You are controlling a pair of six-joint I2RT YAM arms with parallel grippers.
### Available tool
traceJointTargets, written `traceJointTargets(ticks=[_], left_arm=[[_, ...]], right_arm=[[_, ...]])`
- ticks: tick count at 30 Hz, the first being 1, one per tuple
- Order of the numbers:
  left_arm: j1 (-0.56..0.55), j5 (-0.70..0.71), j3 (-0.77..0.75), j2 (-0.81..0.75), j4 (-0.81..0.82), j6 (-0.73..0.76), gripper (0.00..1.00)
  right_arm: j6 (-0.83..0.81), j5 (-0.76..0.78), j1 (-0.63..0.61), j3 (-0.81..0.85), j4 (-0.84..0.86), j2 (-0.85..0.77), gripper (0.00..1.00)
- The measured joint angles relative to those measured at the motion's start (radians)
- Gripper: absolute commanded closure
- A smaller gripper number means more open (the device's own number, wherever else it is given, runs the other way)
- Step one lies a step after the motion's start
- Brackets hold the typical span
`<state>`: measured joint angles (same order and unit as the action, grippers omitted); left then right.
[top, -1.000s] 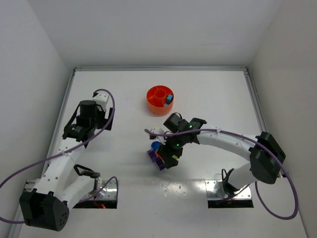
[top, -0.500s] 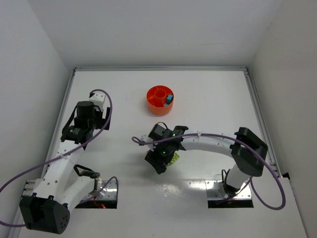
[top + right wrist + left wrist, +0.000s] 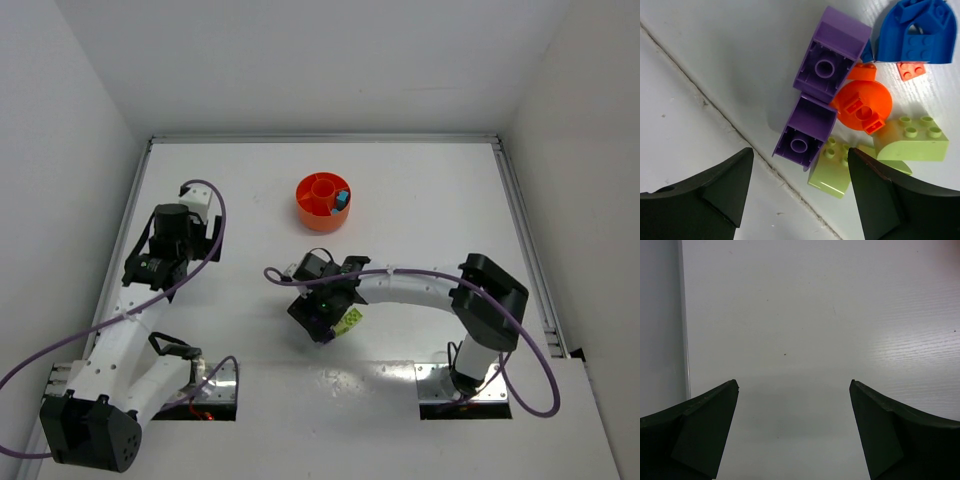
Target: Sort the legos into containers by color
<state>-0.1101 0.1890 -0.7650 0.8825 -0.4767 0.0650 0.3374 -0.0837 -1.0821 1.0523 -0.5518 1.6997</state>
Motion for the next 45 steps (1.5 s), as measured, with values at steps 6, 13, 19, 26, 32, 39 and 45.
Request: traceJointTargets(ticks=[6,13,19,26,32,39,45], left_arm=[[0.0,0.0,0.0,0.0,0.0,0.0,0.0],[0.0,-0.001,0.0,0.0,0.0,0.0,0.0],[0.0,-0.004,0.006,-0.002,0.005,0.0,0.0],[0.0,-0.023,0.017,-0.019,0.014,0.001,0.0],[0.0,-0.035,0.017,-0.02,0.014,0.002,0.0],[0.0,-0.072,0.017,-0.019,0.006,0.026,0.0],[0.0,-0.103,0.017,-0.016,-0.009,0.043,0.0]], right_arm=[[0.007,-0.022,-0.002,0.0,0.005,0.041,0.31],[-0.004,-0.053,-0.002,0.002,0.007,0.084,0.73],[-0.039,-0.082,-0.002,0.003,0.008,0.077,0.94],[-0.116,-0.032,0.025,0.016,-0.013,-0.118,0.96],[-0.19,0.06,0.146,0.245,0.006,-0.164,0.97],[-0.336,0.078,0.311,0.419,0.066,-0.005,0.98],[-0.507,-0.005,0.439,0.559,-0.004,0.155,0.96]])
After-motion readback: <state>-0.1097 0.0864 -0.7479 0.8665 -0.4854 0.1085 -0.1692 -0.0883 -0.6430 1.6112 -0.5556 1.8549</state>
